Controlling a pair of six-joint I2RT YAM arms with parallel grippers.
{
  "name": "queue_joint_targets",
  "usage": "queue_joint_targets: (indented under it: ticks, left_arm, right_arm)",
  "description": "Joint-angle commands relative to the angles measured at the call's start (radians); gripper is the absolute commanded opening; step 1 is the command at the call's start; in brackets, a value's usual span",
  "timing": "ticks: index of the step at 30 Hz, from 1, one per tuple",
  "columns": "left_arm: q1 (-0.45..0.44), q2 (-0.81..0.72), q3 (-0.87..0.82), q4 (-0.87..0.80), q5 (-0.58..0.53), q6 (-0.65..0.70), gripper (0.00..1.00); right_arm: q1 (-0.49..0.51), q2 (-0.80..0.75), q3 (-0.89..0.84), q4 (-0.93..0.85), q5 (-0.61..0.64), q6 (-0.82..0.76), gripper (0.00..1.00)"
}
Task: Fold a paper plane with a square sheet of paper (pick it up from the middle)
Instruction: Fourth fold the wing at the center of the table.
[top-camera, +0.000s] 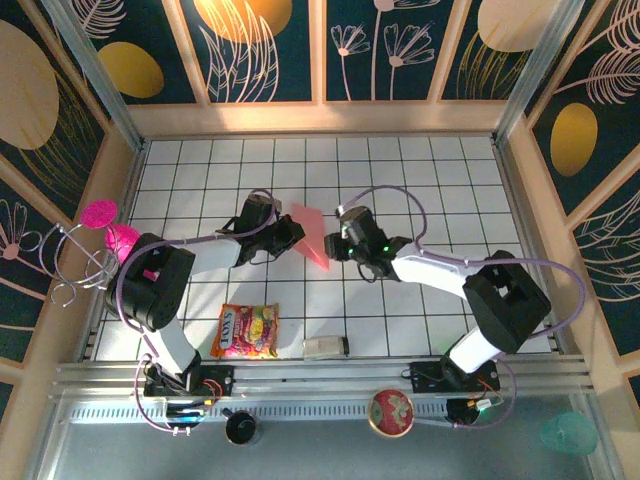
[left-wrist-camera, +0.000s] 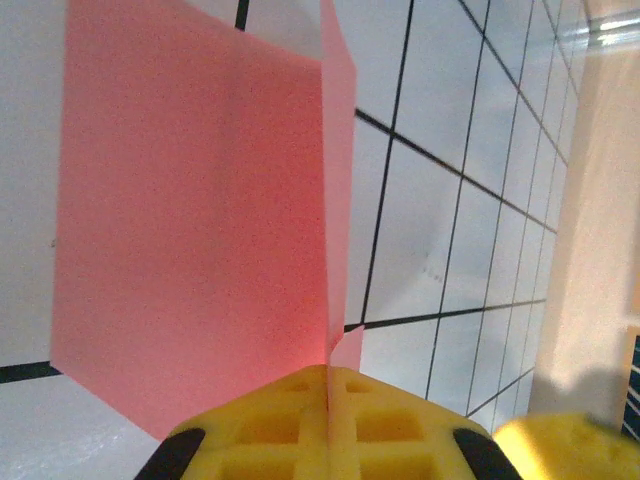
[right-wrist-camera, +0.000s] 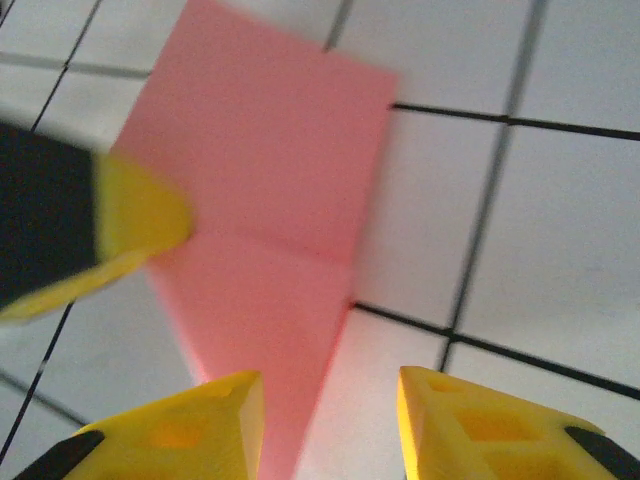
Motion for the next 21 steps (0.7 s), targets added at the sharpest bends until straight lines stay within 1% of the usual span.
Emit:
queue_joint_targets:
  ticks: [1,4,6,21]
  left_arm:
    - [-0.011,-0.016,0.003,0.01,-0.064,-0.047,0.05]
    - [-0.016,-0.016,0.014,-0.004,-0.065,-0.051,0.05]
    - [-0.017,-0.01,0.023,-0.017,-0.062,-0.05,0.05]
    - [-0.018,0.004,0.039,-0.047,-0.043,-0.052,0.07]
  right_arm:
    - [0.068,0.046,0.003,0.062,0.067,-0.111,0.39]
    - [0.106,0.091,0.019,0.075,0.08,-0.131,0.38]
    - [0.112,0.109,0.027,0.082,0.081,-0.135,0.38]
    - [0.115,0.21,0.057,0.131,0.146,-0.156,0.36]
